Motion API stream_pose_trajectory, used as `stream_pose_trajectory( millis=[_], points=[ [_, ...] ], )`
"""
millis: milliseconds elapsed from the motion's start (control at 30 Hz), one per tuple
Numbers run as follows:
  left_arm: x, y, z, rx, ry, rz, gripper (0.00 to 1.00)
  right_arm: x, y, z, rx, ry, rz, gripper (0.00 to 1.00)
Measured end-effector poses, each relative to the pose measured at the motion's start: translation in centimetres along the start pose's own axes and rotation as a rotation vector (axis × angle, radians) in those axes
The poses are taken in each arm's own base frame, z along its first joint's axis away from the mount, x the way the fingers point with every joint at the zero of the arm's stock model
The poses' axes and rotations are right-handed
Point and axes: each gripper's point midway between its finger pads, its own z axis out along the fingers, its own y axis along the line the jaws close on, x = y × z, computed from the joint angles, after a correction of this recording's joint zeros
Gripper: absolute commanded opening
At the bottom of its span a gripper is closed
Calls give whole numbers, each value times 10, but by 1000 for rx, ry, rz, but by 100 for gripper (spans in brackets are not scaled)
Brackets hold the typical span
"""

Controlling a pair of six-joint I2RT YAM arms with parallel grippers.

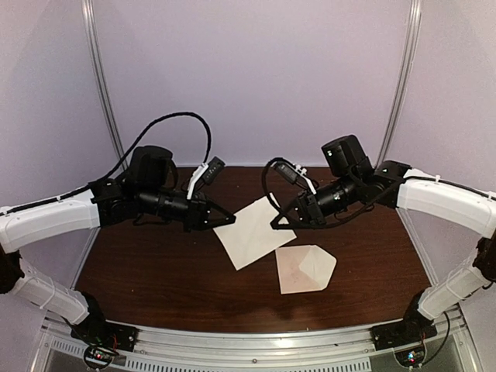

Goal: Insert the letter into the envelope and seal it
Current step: Pass from the right arm to the left, then pass from the left arm to the right

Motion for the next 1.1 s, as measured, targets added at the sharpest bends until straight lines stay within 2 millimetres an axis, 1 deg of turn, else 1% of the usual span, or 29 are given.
stream_pose_trajectory(
  millis=[67, 133, 233, 267, 333, 400, 533, 600, 700, 800, 867, 1000, 1033, 1100],
  points=[
    [-3, -2, 0, 8, -10, 0, 0, -4, -6, -4, 14, -23, 10, 29],
    [-7, -3, 0, 15, -27, -5, 0, -12, -14, -13, 37, -67, 19, 51],
    [-16, -6, -4, 22, -96, -11, 0, -23, -23, -32, 72, -163, 35, 75],
    [-21, -7, -7, 20, -131, -12, 0, -27, -26, -39, 87, -211, 34, 80],
    [-34, -9, -14, 16, -214, -11, 0, -34, -29, -49, 109, -299, 53, 85],
    [-52, -14, -25, 14, -325, 0, 0, -36, -28, -55, 103, -395, 73, 88],
    [-88, -23, -47, 19, -528, 21, 0, -41, -25, -58, 72, -546, 127, 90],
    [-104, -29, -57, 31, -615, 31, 0, -47, -17, -56, 43, -600, 137, 90],
    [-120, -38, -69, 54, -702, 41, 0, -63, 4, -56, -19, -675, 110, 90],
    [-126, -45, -73, 73, -738, 44, 0, -77, 20, -55, -74, -723, 82, 90],
    [-127, -48, -74, 84, -751, 42, 0, -86, 26, -52, -100, -741, 70, 89],
    [-126, -52, -71, 101, -755, 29, 0, -106, 32, -44, -134, -760, 41, 83],
    [-125, -53, -69, 106, -754, 26, 0, -111, 36, -46, -142, -772, 29, 82],
    [-124, -55, -67, 111, -751, 21, 0, -116, 36, -39, -153, -770, 26, 78]
  ],
)
